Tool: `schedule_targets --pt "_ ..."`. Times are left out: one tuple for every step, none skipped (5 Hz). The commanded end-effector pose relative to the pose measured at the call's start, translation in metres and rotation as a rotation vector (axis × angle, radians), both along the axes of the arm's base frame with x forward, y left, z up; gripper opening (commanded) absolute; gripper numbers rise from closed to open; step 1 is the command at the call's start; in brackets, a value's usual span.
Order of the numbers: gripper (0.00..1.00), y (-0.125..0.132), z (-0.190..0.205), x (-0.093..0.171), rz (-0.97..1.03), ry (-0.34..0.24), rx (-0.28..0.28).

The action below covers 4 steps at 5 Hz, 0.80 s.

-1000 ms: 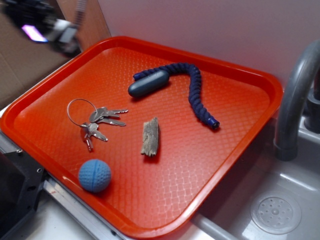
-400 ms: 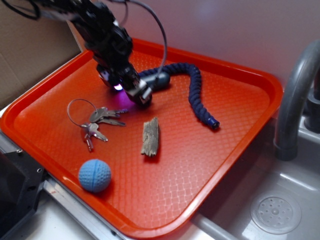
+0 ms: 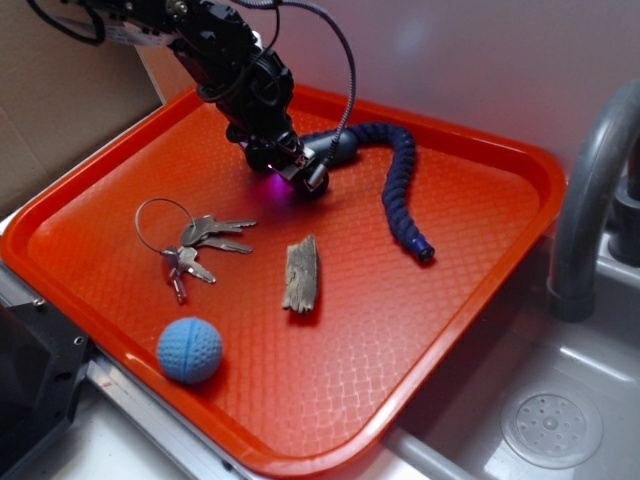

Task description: Grab the plastic pickle.

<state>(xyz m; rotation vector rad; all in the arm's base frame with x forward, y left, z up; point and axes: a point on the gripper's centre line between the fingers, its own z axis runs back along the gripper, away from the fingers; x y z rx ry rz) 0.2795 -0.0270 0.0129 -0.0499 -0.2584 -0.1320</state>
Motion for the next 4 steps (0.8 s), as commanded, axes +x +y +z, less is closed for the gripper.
schedule_targets --pt "0.0 -0.007 0.049 -0.025 -0.197 0.062 -0.057" --pt "0.0 0.01 0.1 -0.055 -0.13 0.081 -0.096" --pt "0.0 0.027 0.143 -0.073 0.004 0.115 -0.112" --pt "0.0 0.041 0.168 -0.087 0.229 0.009 -0.044"
